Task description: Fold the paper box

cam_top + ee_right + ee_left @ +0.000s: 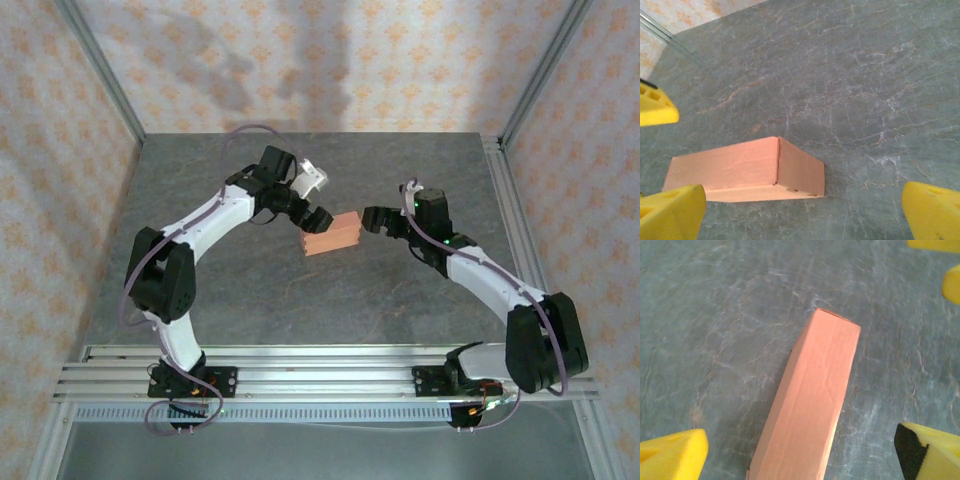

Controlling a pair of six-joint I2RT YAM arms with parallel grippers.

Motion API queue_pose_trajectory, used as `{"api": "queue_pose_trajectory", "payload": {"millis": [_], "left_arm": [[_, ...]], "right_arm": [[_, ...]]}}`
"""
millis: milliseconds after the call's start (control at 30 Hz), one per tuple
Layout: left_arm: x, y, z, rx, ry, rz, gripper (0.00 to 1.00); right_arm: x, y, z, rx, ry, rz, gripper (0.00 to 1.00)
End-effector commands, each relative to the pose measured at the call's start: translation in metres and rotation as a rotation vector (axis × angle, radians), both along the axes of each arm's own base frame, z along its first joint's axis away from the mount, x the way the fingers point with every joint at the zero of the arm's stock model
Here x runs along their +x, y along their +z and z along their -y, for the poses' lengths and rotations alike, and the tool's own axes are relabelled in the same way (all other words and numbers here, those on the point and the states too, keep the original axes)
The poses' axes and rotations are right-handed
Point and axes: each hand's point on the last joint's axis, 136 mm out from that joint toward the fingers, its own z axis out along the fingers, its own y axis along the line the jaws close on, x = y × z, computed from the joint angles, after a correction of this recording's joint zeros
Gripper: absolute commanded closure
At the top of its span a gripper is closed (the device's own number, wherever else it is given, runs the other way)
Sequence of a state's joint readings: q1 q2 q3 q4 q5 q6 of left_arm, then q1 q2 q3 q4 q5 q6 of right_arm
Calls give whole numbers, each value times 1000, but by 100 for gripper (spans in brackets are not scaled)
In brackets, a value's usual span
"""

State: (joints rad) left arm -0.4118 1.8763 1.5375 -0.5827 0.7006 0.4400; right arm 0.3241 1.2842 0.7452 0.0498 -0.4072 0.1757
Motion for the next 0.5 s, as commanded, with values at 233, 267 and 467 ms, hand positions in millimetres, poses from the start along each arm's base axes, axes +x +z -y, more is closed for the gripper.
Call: {"api": "queue_pose_trajectory", "payload": {"millis": [233, 267, 467], "left_arm": [[-9, -33, 12, 197, -253, 38, 13], [-10, -37, 12, 205, -268, 42, 15], [-16, -41, 12, 228, -315, 55, 29]], "right_arm": [[-12, -10, 16, -53, -39, 4, 1], [-13, -11, 17, -57, -43, 6, 1], [-18, -16, 20, -63, -47, 2, 0]]}}
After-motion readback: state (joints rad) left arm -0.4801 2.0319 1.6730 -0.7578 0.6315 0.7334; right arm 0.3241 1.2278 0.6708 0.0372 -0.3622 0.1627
